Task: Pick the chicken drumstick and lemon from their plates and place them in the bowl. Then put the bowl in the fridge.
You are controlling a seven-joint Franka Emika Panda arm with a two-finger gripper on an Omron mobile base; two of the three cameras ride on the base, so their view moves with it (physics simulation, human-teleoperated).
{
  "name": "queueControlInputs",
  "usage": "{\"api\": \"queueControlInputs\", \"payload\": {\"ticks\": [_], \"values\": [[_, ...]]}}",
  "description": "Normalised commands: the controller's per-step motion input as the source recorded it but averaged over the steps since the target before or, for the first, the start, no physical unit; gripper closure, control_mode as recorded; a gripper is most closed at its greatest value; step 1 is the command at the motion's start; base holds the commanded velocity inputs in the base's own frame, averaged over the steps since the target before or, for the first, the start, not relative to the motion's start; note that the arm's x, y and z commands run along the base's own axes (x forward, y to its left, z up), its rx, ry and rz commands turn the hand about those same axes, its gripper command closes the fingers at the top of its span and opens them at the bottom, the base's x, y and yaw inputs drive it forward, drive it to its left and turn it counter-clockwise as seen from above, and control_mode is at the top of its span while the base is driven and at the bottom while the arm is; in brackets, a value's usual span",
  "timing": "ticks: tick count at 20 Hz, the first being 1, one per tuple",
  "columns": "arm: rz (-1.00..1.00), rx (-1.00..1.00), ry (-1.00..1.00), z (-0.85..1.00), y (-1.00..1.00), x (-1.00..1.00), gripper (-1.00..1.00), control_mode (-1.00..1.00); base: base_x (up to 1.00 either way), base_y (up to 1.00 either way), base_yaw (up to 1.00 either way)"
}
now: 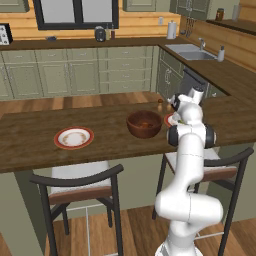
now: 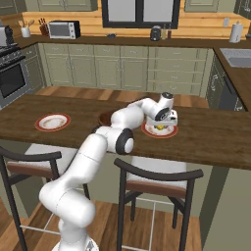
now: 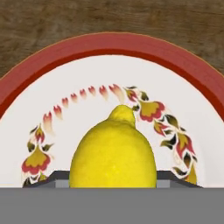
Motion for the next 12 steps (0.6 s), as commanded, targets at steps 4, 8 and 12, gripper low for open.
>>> {"api": "queueControlInputs", "payload": {"ticks": [4,8,12], "values": [[0.01,0.12,-0.05,-0.14,0.0,-0.93,1.0,-1.0,0.0,0.0,0.0],[0.0,0.1,-0.3,-0.01,0.17,-1.0,1.0,-1.0,0.0,0.0,0.0],[0.01,0.02,-0.43,0.45,0.32,-1.0,1.0,-1.0,0.0,0.0,0.0]]}}
